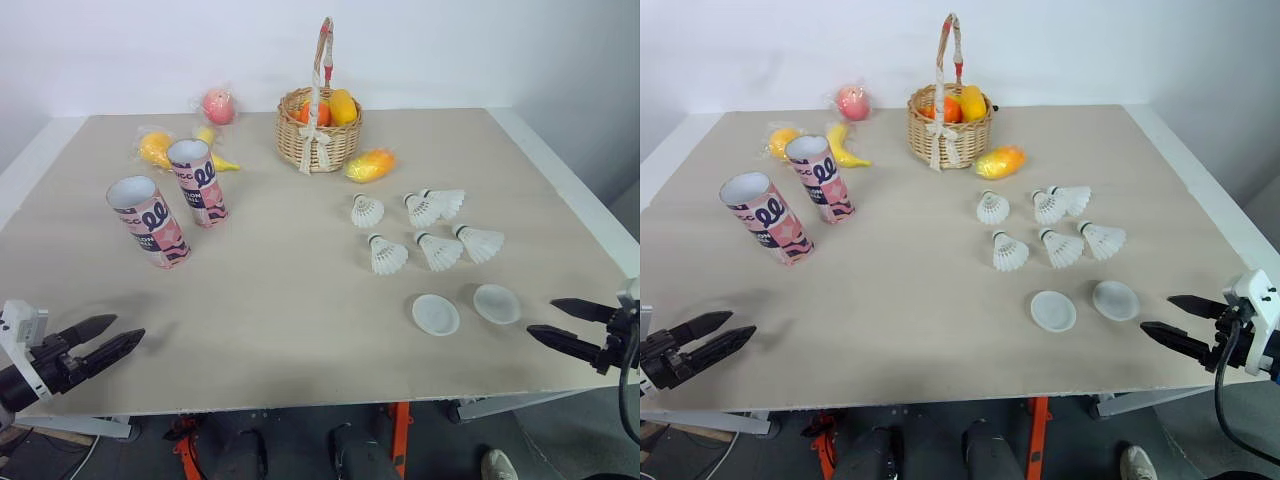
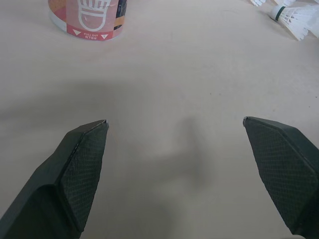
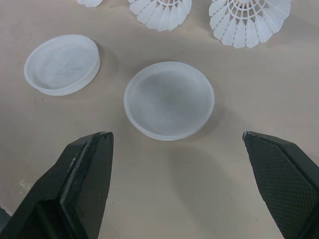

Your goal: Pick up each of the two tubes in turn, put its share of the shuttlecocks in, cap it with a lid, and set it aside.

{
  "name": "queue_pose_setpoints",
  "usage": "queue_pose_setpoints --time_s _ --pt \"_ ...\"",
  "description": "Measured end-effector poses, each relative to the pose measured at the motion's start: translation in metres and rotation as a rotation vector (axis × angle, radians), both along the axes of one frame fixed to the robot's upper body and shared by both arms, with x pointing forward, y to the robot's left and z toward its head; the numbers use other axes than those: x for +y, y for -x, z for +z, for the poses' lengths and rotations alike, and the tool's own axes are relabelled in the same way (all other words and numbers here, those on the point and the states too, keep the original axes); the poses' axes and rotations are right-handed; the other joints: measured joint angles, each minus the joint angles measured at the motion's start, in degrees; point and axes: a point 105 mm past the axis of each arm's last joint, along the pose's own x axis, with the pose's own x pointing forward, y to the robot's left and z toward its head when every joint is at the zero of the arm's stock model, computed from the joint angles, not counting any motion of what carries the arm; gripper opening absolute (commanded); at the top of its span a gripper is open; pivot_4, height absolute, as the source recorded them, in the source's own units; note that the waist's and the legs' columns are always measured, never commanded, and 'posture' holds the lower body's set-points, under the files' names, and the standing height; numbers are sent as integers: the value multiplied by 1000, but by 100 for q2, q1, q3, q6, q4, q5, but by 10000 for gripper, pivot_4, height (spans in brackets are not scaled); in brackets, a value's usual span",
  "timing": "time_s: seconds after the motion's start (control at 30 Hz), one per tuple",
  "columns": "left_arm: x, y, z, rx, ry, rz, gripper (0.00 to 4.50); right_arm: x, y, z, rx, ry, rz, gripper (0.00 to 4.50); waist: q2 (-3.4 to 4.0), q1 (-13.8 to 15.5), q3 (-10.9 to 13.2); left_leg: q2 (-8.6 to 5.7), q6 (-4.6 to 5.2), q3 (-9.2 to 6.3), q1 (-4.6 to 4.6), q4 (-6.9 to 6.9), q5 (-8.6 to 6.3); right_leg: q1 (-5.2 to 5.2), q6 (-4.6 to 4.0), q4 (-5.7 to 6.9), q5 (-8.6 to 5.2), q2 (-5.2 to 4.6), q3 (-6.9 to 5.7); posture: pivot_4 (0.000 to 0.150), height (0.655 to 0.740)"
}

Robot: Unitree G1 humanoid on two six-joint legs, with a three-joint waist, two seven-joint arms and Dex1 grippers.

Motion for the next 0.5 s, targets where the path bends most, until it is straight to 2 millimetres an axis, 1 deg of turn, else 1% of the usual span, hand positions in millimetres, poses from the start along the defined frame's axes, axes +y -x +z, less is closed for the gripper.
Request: queue_pose_setpoints --time_s 0.07,0.23,0.4,0.5 --pt "0 0 0 1 0 0 45000 0 -1 0 -1 0 2 44463 0 0 0 0 0 0 0 0 0 0 0 0 0 0 0 1500 7400" --pt "-7 -5 1 0 0 -30 45000 10 -8 2 -10 4 39 44463 0 -2 0 1 1 6 2 1 1 2 3 0 3 0 1 1500 7400" --pt "-9 -6 3 -6 -7 -36 45000 14 -9 4 -19 3 54 44463 0 -1 0 1 1 5 1 1 -1 2 4 0 2 0 0 1500 7400" --pt "-12 -7 4 -3 -10 -41 45000 26 -11 7 -40 -16 84 44463 0 -1 0 2 1 4 1 1 -1 2 5 0 2 1 -1 1500 7400"
